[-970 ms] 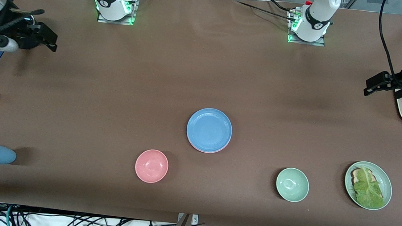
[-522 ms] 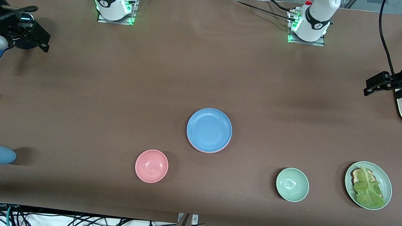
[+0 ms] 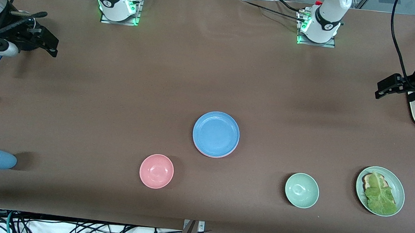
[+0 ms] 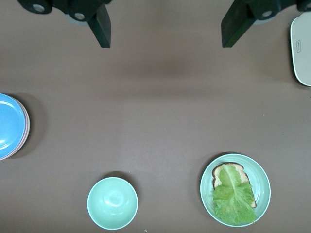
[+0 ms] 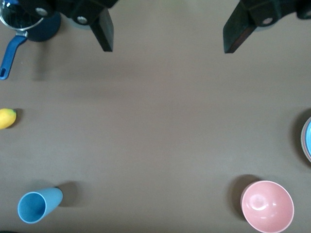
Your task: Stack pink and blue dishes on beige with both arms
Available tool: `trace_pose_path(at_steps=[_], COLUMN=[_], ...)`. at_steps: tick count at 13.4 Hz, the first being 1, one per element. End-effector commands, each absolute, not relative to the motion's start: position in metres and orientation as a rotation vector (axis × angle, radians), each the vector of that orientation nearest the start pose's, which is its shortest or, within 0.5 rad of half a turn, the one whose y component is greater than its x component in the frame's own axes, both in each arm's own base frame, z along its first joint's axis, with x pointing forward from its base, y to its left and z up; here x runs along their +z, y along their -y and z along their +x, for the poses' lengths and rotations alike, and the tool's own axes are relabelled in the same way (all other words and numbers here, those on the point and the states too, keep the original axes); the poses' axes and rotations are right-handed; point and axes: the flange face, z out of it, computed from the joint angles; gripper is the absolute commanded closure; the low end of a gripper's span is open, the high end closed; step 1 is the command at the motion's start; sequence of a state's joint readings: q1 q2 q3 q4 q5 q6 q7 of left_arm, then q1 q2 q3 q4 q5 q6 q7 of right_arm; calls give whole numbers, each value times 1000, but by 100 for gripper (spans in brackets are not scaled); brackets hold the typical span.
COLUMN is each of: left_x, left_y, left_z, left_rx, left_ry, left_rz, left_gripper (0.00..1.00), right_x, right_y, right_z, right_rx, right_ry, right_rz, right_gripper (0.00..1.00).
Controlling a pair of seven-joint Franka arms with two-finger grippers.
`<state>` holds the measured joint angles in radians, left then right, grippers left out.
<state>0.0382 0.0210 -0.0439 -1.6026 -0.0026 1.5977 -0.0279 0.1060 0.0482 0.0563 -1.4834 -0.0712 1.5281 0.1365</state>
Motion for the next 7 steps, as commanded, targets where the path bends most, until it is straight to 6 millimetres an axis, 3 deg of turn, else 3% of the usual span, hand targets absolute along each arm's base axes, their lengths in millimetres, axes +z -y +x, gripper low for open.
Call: trace_pose_path(at_steps=[1, 7], left_x=[602, 600], left_y=[5, 7], left_z=[563, 565], left_rx=[46, 51], left_ry=[-4, -9], left_rz=[-3162, -3162], left_gripper=[0, 0], right_x=[638, 633], right_y=[-88, -89], right_z=[569, 566], right_rx=[-51, 6], right_ry=[58, 58], right_rz=[-3188, -3179], right_gripper=[0, 0])
